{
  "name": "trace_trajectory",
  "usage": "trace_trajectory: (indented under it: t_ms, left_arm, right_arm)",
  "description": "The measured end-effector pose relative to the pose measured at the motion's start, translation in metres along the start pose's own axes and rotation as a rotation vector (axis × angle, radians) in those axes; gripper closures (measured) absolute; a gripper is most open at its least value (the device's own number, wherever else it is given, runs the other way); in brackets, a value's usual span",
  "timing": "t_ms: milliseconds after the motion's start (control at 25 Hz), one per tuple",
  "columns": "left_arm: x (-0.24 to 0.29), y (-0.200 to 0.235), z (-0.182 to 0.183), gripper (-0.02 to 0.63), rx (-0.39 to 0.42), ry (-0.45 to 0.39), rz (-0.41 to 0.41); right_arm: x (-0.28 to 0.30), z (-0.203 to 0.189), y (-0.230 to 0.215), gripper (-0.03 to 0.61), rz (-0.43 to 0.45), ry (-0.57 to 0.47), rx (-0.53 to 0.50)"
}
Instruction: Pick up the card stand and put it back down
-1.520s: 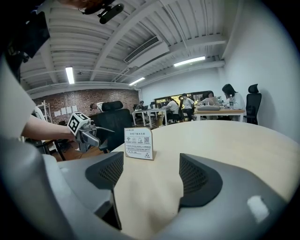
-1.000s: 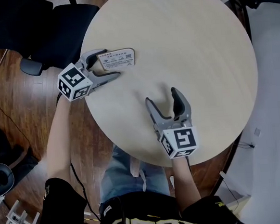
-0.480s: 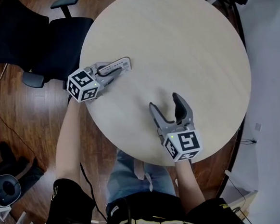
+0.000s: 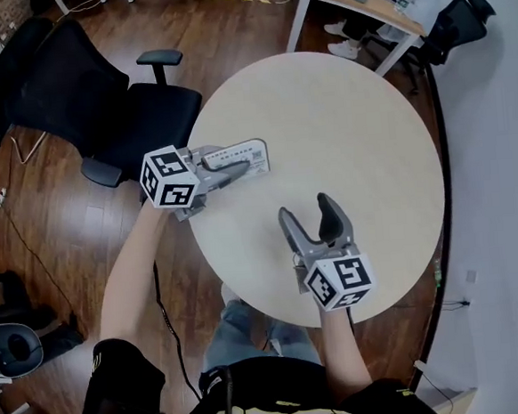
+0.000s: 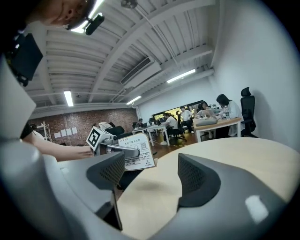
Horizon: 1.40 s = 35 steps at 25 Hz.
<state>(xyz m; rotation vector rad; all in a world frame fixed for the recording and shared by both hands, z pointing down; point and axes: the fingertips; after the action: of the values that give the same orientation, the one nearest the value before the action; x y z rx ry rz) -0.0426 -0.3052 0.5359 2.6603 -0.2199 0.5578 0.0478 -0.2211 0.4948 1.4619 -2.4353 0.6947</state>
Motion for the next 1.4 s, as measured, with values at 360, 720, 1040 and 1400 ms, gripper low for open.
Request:
trace_trajectory:
  t_ms: [360, 720, 1040, 1400]
  left_arm:
    - [-0.109, -0.081, 0.14, 0.598, 0.146, 0.041, 0.163]
    - [-0.175, -0.166, 0.22, 0.598, 0.269, -0.071, 0.474]
    - [-0.195, -0.172, 0.21, 0.598, 0.255, -0.266, 0.81]
    - [-0.198, -0.166, 0.179, 0.598, 0.227, -0.404, 1.098]
  right_arm:
    - [-0.035, 0.123, 0.069, 0.219, 0.195, -0.124, -0.118]
    - [-0.078, 0.197, 0.099, 0.219, 0.228, -0.259, -0.228]
    - [-0.09, 0.206, 0.086, 0.219, 0.131, -0.288, -0.226]
    - [-0.102, 0.198, 0.038, 0.219, -0.019, -0.288, -0.195]
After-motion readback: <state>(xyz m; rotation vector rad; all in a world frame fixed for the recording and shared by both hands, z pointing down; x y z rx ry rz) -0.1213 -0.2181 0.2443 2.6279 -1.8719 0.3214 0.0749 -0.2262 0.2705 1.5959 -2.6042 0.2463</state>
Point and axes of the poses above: the fingertips, and each gripper's own axes: x forward along the fingers, y to its left, z out of its top, and after that the axes turned 10 degrees about y, right-handed
